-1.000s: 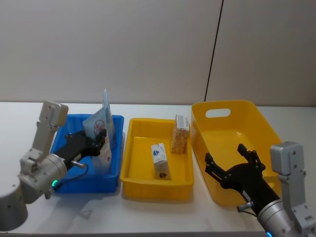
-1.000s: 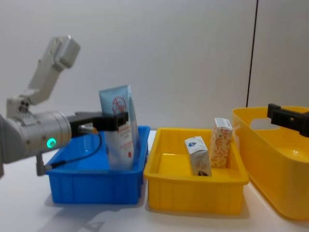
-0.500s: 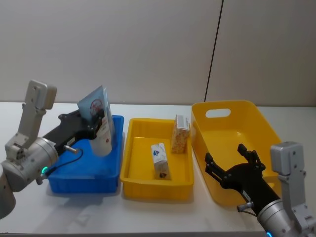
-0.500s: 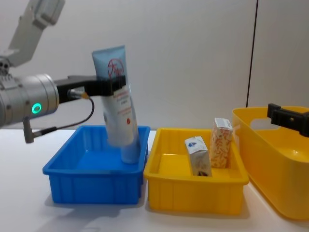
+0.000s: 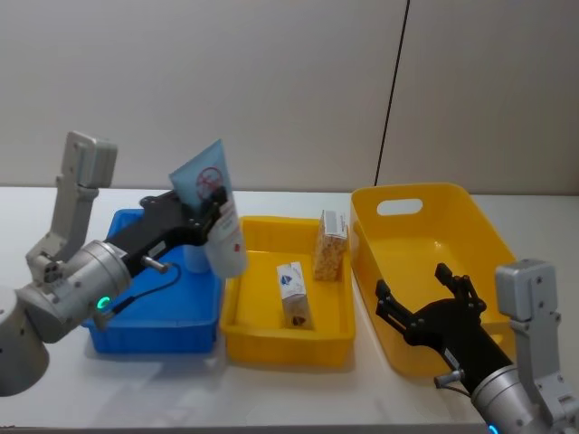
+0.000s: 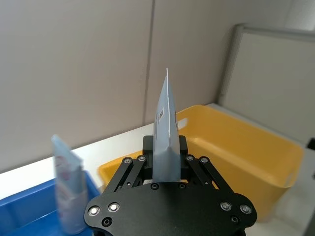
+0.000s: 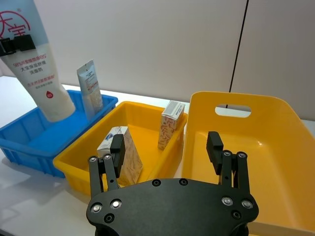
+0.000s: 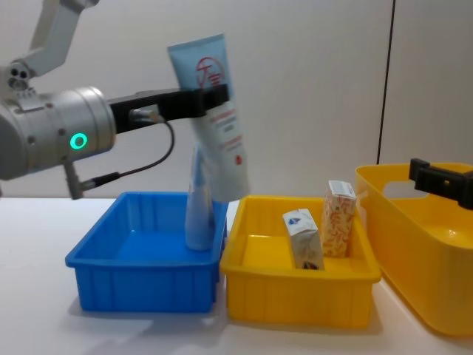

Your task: Bimanual collaborative sorting of washing and personal care products

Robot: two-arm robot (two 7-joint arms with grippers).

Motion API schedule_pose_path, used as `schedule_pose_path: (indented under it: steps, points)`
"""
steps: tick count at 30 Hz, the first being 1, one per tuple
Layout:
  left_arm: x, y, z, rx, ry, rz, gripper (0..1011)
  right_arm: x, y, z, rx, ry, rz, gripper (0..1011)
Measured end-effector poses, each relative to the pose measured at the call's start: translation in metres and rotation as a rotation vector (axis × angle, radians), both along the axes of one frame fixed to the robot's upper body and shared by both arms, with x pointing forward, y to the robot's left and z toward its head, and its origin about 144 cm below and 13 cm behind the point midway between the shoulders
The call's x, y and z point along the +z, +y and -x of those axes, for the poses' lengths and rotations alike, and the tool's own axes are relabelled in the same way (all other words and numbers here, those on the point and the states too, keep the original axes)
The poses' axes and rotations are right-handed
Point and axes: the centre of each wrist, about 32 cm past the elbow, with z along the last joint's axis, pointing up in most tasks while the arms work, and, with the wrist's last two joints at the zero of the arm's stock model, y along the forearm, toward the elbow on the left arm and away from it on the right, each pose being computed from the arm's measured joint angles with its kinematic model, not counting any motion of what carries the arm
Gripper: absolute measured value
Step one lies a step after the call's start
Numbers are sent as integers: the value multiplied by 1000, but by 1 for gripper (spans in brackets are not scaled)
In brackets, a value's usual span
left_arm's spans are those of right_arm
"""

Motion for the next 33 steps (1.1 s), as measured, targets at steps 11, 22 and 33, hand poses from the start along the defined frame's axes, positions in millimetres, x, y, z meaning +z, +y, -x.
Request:
schedule_pose_path:
  steps: [11, 22, 33]
  points:
    - [-6, -19, 0, -124, 42, 75, 239, 0, 0, 0, 0, 0, 0, 1003]
    - [-11, -28, 2, -178, 66, 110, 240, 0, 0, 0, 1, 0, 0, 1004]
    - [-13, -32, 2, -200, 75, 126, 240, 13, 1, -3, 74, 20, 4, 1003]
